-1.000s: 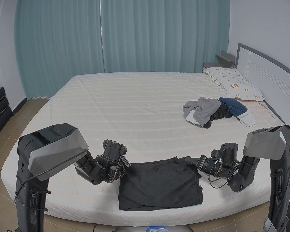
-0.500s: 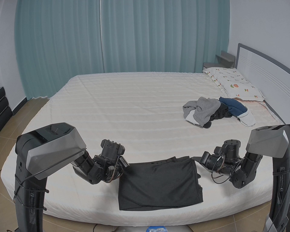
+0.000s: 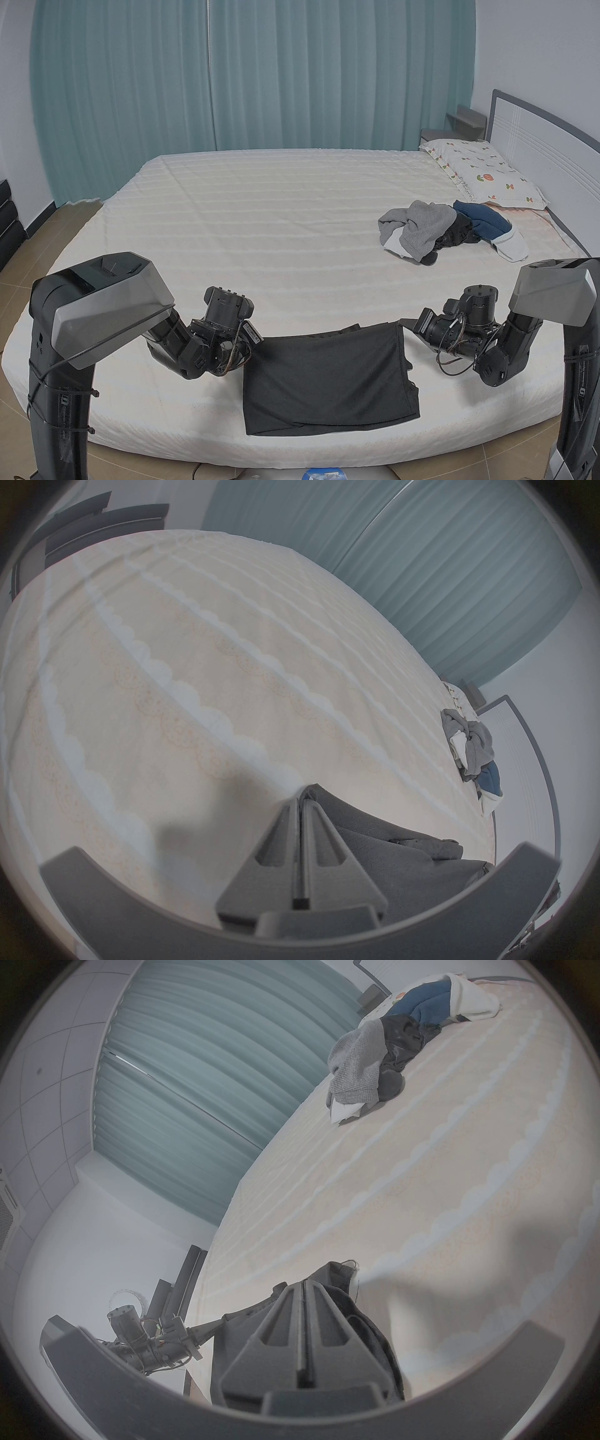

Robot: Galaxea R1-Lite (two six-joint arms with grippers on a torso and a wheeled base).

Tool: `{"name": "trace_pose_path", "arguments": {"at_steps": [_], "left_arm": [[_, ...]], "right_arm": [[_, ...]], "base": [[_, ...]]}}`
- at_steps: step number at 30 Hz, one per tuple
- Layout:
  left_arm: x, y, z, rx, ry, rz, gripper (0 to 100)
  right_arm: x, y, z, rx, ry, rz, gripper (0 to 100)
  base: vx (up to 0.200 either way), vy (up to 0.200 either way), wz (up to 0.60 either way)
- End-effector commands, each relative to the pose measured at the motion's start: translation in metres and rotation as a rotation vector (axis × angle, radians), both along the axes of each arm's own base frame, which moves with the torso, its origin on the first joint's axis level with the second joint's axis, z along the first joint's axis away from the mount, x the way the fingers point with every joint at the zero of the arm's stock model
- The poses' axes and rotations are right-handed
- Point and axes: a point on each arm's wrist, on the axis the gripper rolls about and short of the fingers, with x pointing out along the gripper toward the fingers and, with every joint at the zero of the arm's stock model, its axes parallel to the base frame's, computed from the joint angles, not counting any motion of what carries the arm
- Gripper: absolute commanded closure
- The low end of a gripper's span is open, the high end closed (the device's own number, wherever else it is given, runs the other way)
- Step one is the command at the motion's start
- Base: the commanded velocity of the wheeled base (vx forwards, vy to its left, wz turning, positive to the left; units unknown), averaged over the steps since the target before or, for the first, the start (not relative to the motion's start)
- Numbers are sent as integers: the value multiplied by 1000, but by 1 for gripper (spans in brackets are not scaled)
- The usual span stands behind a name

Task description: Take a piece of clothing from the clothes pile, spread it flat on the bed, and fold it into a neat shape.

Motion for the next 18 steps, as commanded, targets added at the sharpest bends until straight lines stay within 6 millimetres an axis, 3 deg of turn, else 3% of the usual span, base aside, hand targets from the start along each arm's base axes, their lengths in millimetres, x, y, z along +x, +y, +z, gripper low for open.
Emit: {"name": "trace_pose_path", "arguments": {"at_steps": [1,14,15,16,18], "left_arm": [[1,1,-2,1,3,3,100],[1,2,0,-7,4,1,100],[1,2,0,-7,6,0,100],[1,2,0,-7,6,0,0],[0,2,1,-9,7,0,0]], "right_arm": [[6,1,-10,-2,9,-1,100],[16,3,-18,-3,6,-40,100],[15,4,-19,-4,8,-37,0],[15,4,-19,-4,6,-37,0],[12,5,-15,-1,4,-33,0]], "base": [[0,0,0],[0,0,0],[0,0,0],[0,0,0],[0,0,0]]}}
